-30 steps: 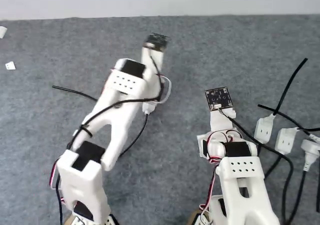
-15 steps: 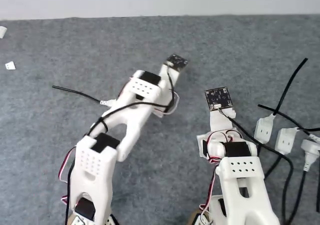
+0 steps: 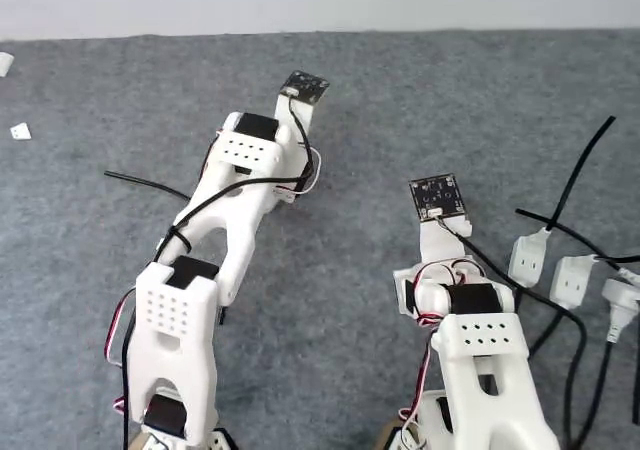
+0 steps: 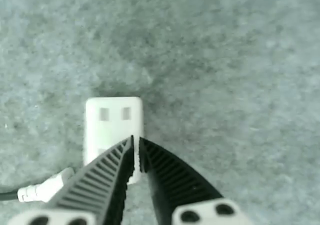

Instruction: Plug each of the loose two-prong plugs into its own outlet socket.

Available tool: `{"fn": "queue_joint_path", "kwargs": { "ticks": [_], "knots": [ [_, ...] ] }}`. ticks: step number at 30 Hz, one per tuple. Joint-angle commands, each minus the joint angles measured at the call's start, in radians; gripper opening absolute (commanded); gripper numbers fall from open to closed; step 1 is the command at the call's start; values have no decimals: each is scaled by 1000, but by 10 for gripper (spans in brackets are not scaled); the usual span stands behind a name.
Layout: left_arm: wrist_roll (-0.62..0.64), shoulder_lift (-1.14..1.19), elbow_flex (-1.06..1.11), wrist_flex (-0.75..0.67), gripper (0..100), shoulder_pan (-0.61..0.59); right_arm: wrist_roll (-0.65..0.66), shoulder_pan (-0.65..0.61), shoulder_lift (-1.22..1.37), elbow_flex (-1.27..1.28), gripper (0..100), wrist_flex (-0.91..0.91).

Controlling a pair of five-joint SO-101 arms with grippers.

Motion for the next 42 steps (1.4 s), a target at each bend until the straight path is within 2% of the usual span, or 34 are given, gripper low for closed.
{"fn": "queue_joint_path", "kwargs": {
  "ticks": [1, 5, 11, 17, 21, 26, 30, 33, 37, 42],
  "knots": [
    [-15, 31, -33, 0, 13, -35, 12, -7, -16, -14, 240, 10],
    [-17, 86, -33, -32, 13, -84, 12, -7, -16, -14, 240, 10],
    [-18, 80, -35, -25, 13, -66, 12, -7, -13, -14, 240, 7],
    [-11, -48, -31, 31, 13, -35, 12, -7, -12, -14, 240, 7],
    [-11, -167, -27, 75, 13, -55, 12, -7, -12, -14, 240, 7],
    [-18, -230, -27, 81, 15, -132, 12, -7, -12, -14, 240, 5],
    [-18, -173, -27, 89, 15, -193, 12, -7, -10, -12, 240, 5],
    [-26, -133, -5, 89, 15, -284, 12, -7, -10, -11, 240, 5],
    [-153, -118, 91, 15, 14, -387, 12, -7, -10, -11, 240, 4],
    [-155, -123, 200, -63, 15, -430, 29, 10, -18, -11, 240, -15]
  ]
}}
